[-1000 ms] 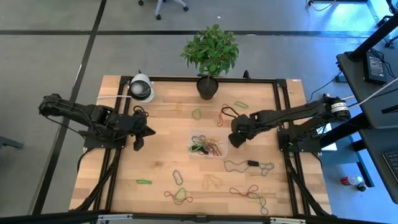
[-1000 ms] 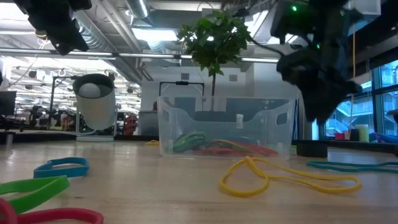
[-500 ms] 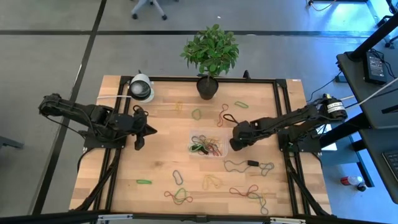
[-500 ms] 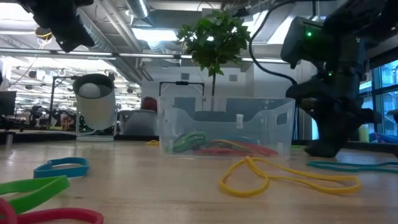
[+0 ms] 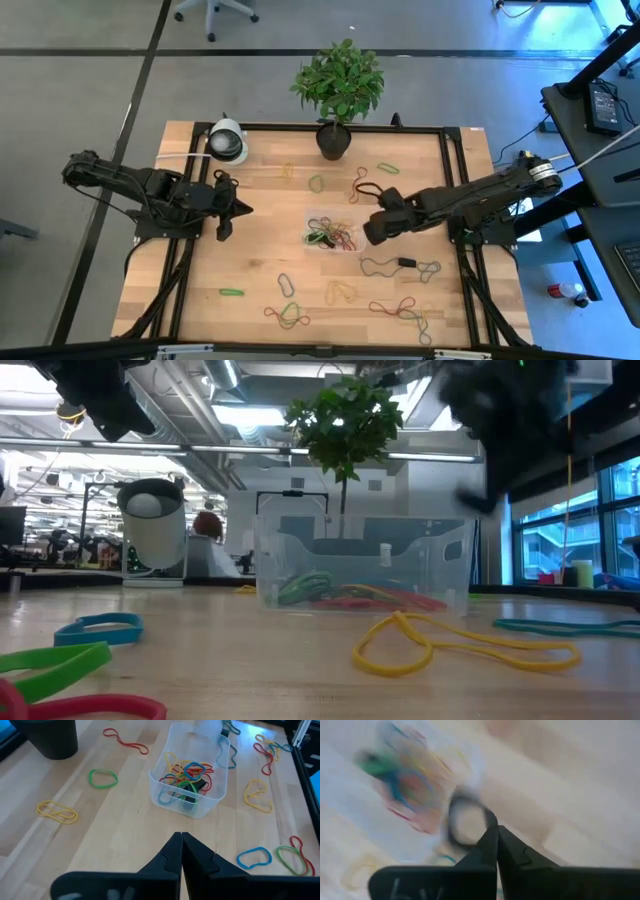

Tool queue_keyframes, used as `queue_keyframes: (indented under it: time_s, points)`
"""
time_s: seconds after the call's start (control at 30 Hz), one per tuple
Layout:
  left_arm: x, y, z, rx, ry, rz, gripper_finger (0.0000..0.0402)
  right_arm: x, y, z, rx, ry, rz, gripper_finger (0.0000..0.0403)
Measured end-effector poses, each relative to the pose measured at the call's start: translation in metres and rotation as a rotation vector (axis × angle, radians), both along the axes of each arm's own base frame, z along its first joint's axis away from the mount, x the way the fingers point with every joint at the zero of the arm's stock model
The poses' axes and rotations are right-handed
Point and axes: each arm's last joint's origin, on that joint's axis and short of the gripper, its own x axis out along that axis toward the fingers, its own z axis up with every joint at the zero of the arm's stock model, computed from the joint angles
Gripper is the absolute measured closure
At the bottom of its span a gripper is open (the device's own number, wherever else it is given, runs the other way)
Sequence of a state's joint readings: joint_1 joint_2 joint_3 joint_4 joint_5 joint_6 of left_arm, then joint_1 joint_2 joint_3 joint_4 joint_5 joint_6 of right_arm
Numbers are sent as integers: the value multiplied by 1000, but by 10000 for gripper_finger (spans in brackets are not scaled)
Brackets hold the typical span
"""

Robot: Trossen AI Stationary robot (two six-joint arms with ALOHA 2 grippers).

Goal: Pick and place rubber bands into bin
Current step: Put the black rubber band into the bin, then put the green rubber band into the bin

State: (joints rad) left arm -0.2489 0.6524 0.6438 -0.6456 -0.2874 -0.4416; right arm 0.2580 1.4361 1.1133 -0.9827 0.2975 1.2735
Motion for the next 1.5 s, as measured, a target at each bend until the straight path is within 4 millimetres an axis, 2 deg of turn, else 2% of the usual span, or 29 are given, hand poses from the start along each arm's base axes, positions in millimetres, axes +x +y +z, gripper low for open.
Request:
queue_keyframes:
  time_s: [0.1,0.23,0.33,0.47,0.6,0.73,0.93,1.1,1.2,1.3,1.4,1.5]
  points:
    - [0,0,0,26,2,-11,400,17,6,29,-79,-120,36,401]
    - [0,1,0,99,3,-18,399,45,14,40,-136,-140,128,402]
    - [2,1,2,130,-19,-28,399,71,20,33,-167,-102,194,402]
    - [3,1,5,123,-52,-32,400,99,25,12,-174,-23,236,400]
    - [3,1,5,122,-51,-32,397,109,28,-8,-172,35,212,383]
    - [3,1,5,123,-51,-33,398,107,28,-16,-149,61,176,356]
    - [3,1,5,121,-51,-33,399,98,27,-14,-118,129,190,313]
    - [6,-1,8,88,-61,-64,391,75,30,12,-170,136,208,297]
    - [11,-5,13,85,-50,-87,393,51,41,31,-232,102,207,303]
    - [21,-13,17,108,-20,-125,399,20,51,39,-252,51,189,316]
    - [33,-22,17,128,34,-162,399,-13,59,36,-235,-7,172,331]
    - [46,-32,17,130,108,-179,398,-41,65,22,-204,-44,194,347]
